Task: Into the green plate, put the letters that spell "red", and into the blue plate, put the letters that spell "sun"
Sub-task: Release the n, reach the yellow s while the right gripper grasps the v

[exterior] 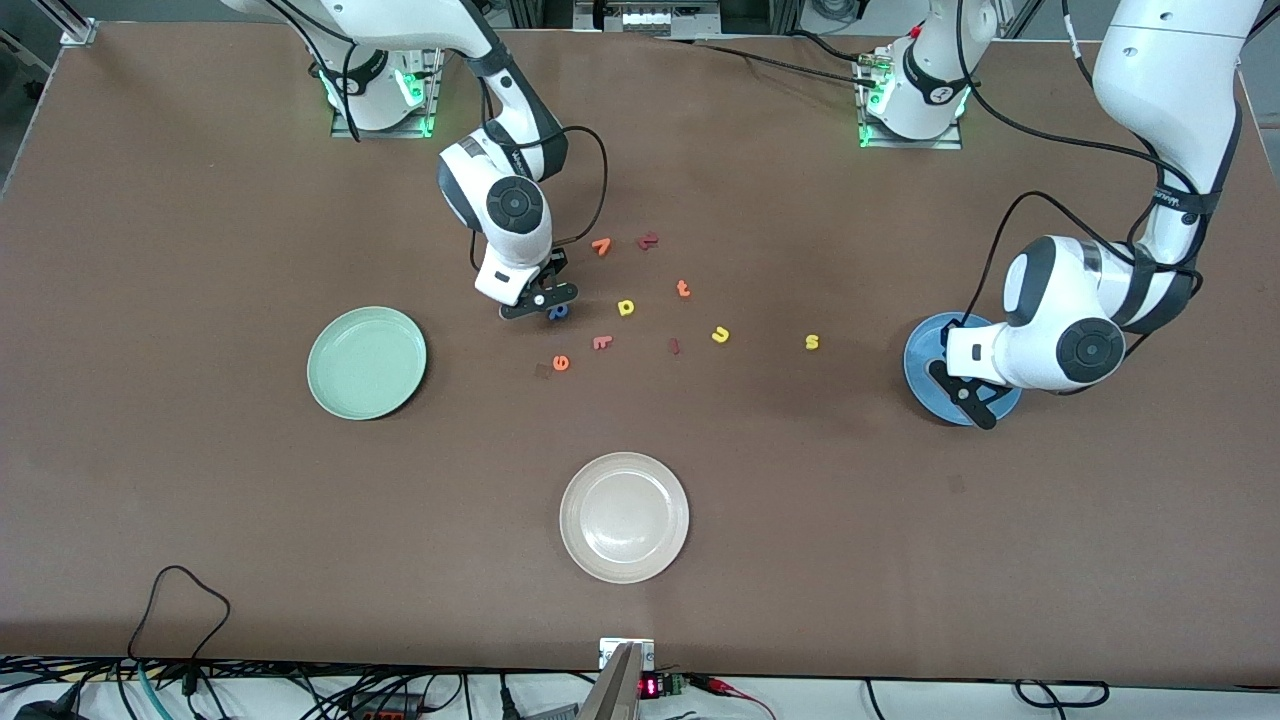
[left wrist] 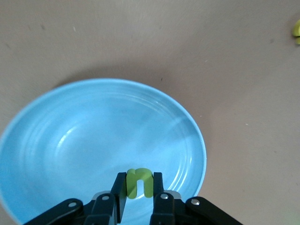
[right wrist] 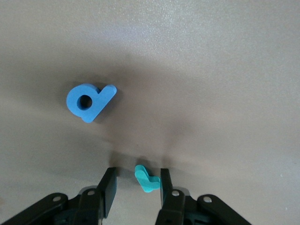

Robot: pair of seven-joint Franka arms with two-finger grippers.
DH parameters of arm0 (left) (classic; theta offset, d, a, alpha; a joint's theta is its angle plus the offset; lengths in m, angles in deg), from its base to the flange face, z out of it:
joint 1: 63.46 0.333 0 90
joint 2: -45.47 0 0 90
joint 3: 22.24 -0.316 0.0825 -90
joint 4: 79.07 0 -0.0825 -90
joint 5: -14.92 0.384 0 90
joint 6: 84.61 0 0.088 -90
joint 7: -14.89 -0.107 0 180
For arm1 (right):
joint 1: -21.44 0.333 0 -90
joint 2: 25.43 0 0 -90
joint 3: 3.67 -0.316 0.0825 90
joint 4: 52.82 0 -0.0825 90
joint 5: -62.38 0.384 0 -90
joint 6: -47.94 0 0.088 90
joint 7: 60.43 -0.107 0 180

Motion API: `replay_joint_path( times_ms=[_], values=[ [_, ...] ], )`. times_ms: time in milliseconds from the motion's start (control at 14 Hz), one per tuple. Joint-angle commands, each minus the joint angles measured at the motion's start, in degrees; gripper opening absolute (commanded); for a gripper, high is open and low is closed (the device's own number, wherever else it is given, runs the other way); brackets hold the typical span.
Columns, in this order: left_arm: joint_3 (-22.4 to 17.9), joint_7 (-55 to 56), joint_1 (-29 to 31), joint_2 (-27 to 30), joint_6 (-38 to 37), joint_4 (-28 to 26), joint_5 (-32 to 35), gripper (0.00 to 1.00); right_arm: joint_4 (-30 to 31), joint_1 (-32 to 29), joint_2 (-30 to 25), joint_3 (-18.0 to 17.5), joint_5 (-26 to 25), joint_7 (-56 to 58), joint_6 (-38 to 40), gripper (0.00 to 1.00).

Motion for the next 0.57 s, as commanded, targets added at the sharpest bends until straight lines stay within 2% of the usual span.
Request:
replay_joint_path(
  times_ms=[0, 71, 214, 500],
  values=[
    [0.9, 1.8, 1.5, 1.2, 3.3, -3.0, 0.8, 0.90, 0.0, 0.3, -0.7, 0.3, -0.3, 0.9, 0.7, 0.46],
    [1.0, 1.9, 1.5, 1.8, 2.7, -2.8, 0.8, 1.00, -0.1, 0.3, -0.8, 0.3, -0.4, 1.4, 0.7, 0.46],
    [1.2, 3.5, 0.8, 3.6, 0.3, -2.3, 0.8, 1.00, -0.5, 0.2, -0.8, 0.5, -0.4, 2.3, 0.7, 0.46],
    [9.1, 18.4, 1.0, 5.4, -2.8, -2.4, 0.1, 1.00, -0.7, -0.1, -1.1, 0.6, -0.4, 2.1, 0.7, 0.46]
  ],
)
